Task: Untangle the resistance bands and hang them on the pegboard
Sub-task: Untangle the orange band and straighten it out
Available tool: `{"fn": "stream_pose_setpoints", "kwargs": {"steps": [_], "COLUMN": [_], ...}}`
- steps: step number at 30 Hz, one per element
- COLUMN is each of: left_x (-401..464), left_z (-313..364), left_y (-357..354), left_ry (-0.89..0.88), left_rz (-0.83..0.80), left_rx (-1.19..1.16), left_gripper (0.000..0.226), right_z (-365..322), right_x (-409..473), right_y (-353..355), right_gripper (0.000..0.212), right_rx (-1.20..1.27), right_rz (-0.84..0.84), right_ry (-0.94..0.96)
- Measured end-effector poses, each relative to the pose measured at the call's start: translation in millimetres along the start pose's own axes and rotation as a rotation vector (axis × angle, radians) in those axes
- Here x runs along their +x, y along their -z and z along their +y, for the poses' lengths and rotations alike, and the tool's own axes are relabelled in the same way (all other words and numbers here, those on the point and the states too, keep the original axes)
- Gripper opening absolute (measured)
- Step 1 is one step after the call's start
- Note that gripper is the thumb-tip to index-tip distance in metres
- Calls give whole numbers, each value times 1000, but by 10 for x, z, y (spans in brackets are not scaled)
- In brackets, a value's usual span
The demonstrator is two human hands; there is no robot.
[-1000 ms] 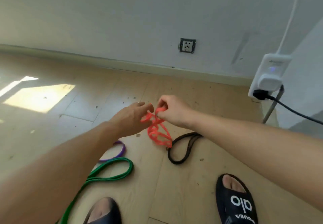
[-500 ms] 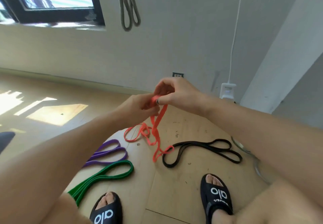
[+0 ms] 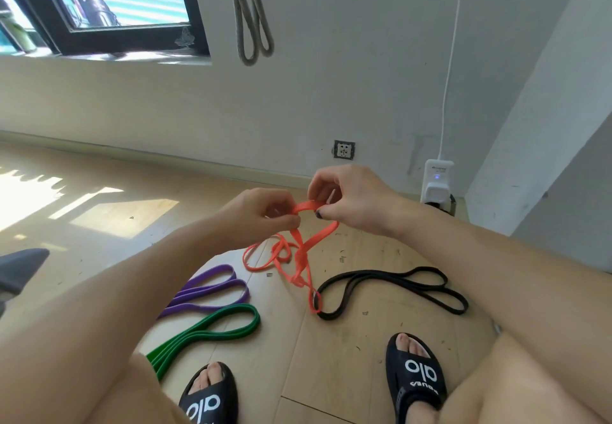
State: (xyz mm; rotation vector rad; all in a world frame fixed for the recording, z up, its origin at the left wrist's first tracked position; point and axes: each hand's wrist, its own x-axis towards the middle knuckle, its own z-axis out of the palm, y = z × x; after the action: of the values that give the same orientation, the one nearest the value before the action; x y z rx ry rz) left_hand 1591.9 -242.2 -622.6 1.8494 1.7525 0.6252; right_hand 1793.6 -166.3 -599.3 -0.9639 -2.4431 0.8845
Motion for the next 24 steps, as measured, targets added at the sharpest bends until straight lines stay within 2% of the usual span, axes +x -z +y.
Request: {"fn": "stream_pose_setpoints", "kwargs": {"steps": [6, 9, 14, 20, 24], "left_x": [36, 48, 74, 71, 46], "left_z": [30, 36, -1, -41, 9], "left_y": [-17, -30, -54, -49, -69], "left_ry": [0, 16, 0, -71, -111], "left_rz": [73, 132, 115, 50, 6], "left_rx": [151, 129, 157, 80, -48], "left_gripper": [17, 18, 21, 9, 13], "right_z": [43, 31, 6, -80, -130], "right_x": [66, 85, 99, 70, 63], "right_y": [-83, -116, -130, -107, -49], "right_gripper": [18, 10, 6, 8, 11], "right_rx": [-224, -235, -234, 29, 195], "right_rz": [77, 127, 144, 56, 9], "right_ry": [59, 61, 51, -19, -60]}}
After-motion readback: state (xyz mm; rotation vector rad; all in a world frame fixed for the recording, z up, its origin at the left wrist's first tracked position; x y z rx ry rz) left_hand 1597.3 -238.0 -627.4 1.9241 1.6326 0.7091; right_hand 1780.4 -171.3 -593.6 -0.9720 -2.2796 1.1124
